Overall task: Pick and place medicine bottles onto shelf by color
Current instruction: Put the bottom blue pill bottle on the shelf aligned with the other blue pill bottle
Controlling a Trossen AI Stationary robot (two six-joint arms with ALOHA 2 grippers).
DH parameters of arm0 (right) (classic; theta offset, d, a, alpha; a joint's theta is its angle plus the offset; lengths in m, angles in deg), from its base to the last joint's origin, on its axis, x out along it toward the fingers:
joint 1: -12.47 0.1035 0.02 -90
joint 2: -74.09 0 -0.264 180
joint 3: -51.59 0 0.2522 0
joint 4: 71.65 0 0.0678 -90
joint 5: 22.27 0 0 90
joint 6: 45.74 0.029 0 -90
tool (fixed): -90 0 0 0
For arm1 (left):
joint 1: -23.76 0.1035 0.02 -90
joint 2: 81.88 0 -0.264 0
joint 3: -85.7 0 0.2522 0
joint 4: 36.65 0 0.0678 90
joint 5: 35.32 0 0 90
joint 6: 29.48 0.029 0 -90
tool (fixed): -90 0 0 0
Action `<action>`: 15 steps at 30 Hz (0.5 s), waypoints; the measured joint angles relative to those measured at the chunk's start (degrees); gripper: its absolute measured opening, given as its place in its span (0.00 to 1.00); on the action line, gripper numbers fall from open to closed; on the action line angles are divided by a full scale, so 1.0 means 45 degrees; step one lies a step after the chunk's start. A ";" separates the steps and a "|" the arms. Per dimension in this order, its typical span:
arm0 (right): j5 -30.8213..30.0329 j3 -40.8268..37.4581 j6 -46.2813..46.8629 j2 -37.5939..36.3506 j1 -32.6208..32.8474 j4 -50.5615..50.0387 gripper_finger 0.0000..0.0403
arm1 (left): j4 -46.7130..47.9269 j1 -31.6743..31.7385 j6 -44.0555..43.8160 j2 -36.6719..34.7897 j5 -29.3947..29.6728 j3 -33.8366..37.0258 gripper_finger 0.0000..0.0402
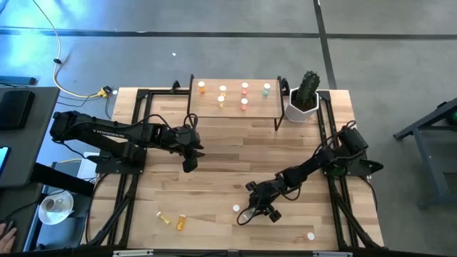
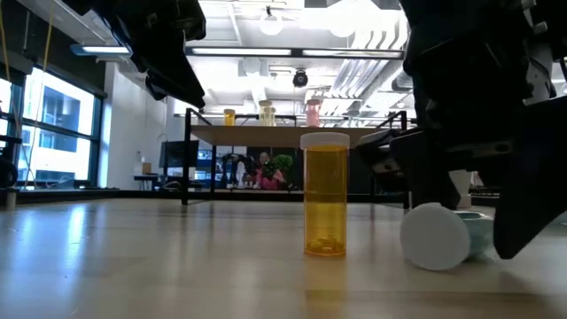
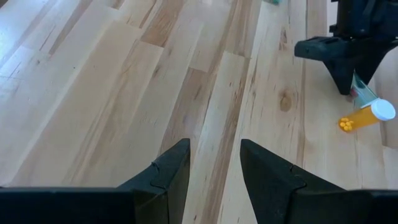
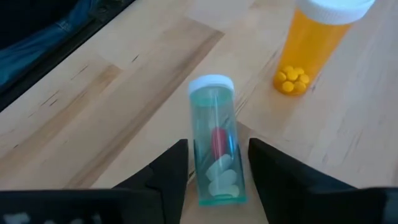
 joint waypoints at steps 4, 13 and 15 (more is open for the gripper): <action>-0.0029 0.0015 0.0000 0.0000 -0.0005 -0.0165 0.29 | 0.0000 0.0001 0.0000 0.0000 0.0000 0.0000 0.33; -0.0128 0.0065 0.0007 -0.0015 0.0178 -0.0195 0.20 | 0.0000 -0.0004 -0.0003 0.0000 0.0002 0.0000 0.33; -0.0167 0.0221 0.0244 0.0004 0.0358 -0.0318 0.21 | 0.0000 -0.0002 -0.0002 0.0000 0.0005 0.0000 0.33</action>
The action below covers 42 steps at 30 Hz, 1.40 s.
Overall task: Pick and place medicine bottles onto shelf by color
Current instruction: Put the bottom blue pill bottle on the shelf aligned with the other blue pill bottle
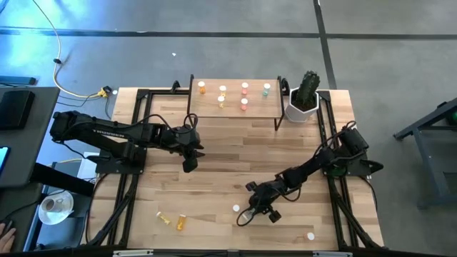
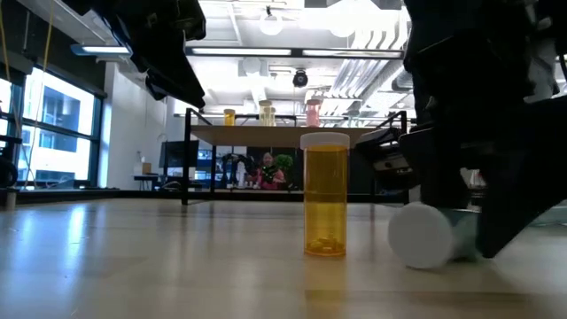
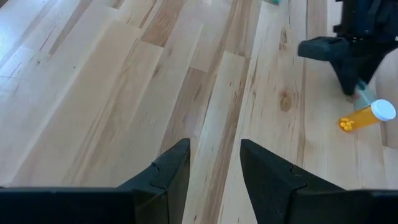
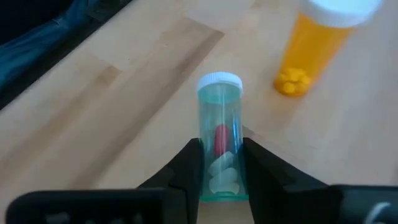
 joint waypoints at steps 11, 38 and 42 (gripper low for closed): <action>-0.0399 0.1155 0.0396 0.0016 0.0758 -0.0483 0.20 | 0.0000 0.0000 0.0886 0.0000 0.0015 0.0000 0.35; -0.6425 0.8420 -0.2920 0.0010 -0.0036 -1.0029 0.20 | -0.0576 0.0012 0.6514 0.0000 0.0311 0.0000 0.53; -0.7332 0.9465 -0.3500 0.0010 -0.0504 -1.1080 0.20 | -0.1626 0.0012 0.7566 0.0000 0.0311 0.0000 0.53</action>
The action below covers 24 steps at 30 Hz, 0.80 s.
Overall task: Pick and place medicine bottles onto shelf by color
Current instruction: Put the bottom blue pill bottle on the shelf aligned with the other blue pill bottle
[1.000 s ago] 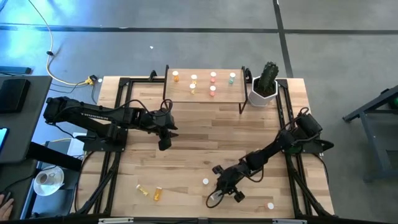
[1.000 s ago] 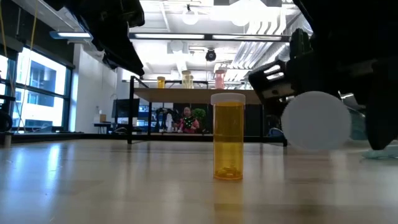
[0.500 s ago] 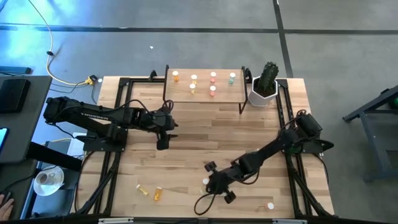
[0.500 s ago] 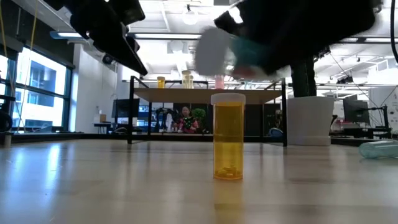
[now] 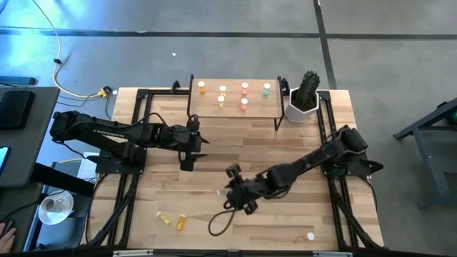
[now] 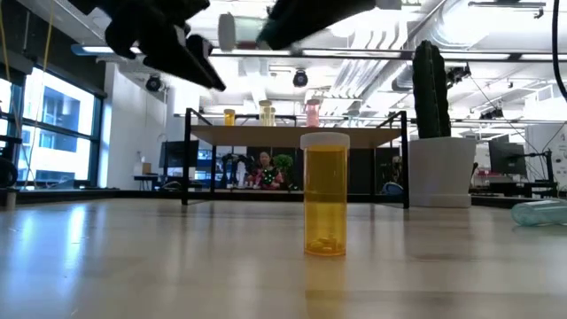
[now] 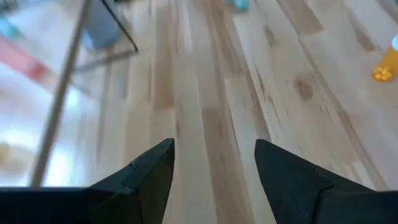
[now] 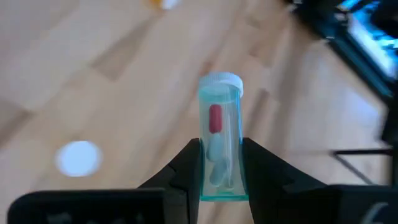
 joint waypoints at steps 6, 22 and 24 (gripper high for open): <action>-0.0447 0.2246 -0.0086 -0.0005 -0.0987 -0.2372 0.20 | -0.1152 0.0132 0.1276 -0.0005 0.0507 0.0000 0.53; 0.1580 0.9277 -0.1965 -0.0019 -0.4049 -0.5247 0.20 | -0.3645 0.2063 0.1399 -0.0979 -0.0261 0.0005 0.53; 0.2178 0.9756 -0.2095 -0.0019 -0.4423 -0.5261 0.20 | -0.4357 0.2272 0.1175 -0.0979 -0.0599 0.0005 0.53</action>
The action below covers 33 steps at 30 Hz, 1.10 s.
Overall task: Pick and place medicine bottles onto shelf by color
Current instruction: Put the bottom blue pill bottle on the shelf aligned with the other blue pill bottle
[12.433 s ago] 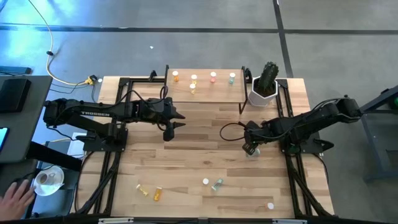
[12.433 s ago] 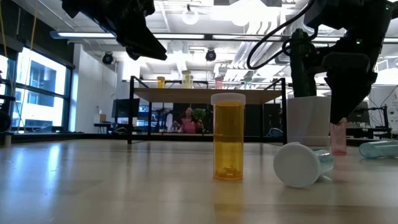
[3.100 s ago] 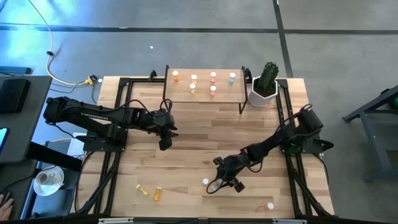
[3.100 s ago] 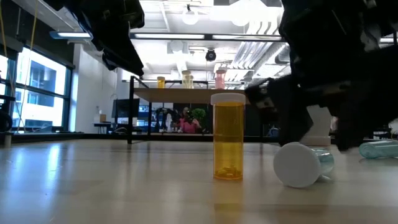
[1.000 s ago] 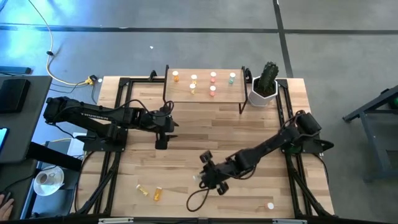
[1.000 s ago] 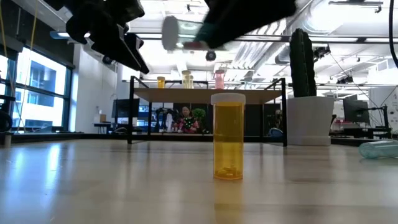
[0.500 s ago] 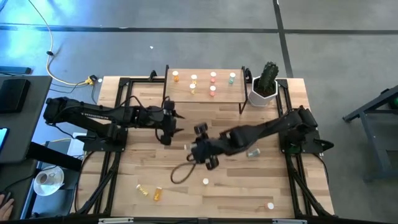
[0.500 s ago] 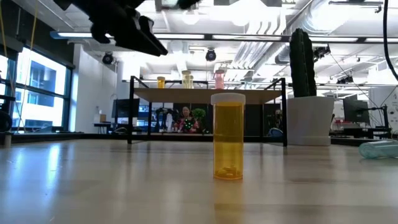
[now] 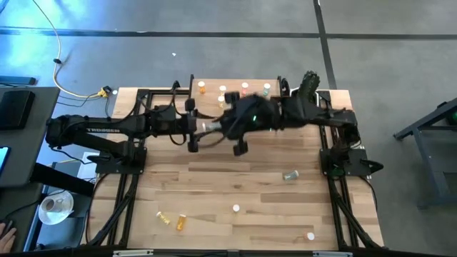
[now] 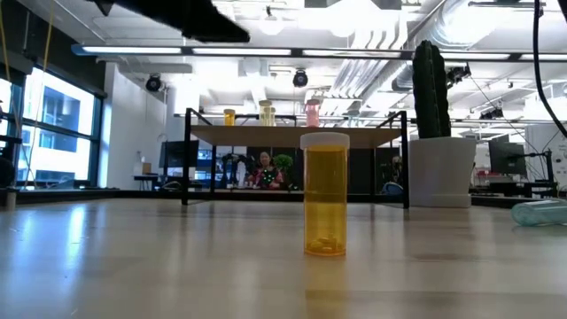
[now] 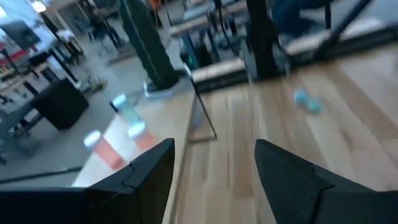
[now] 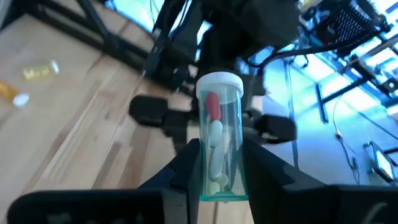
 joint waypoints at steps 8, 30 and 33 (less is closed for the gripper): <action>0.1379 0.0659 -0.0661 -0.0408 -0.1172 0.0505 0.20 | -0.3210 0.0482 -0.0228 0.0008 -0.1365 0.0000 0.53; 0.5664 0.0758 0.0129 -0.1243 -0.2391 -0.0602 0.20 | -1.3411 0.0565 -0.0601 0.3560 -0.4703 -0.0015 0.53; 0.5744 0.0753 0.0174 -0.1243 -0.2391 -0.0607 0.20 | -1.4680 0.0578 -0.0366 0.4070 -0.4849 -0.0010 0.53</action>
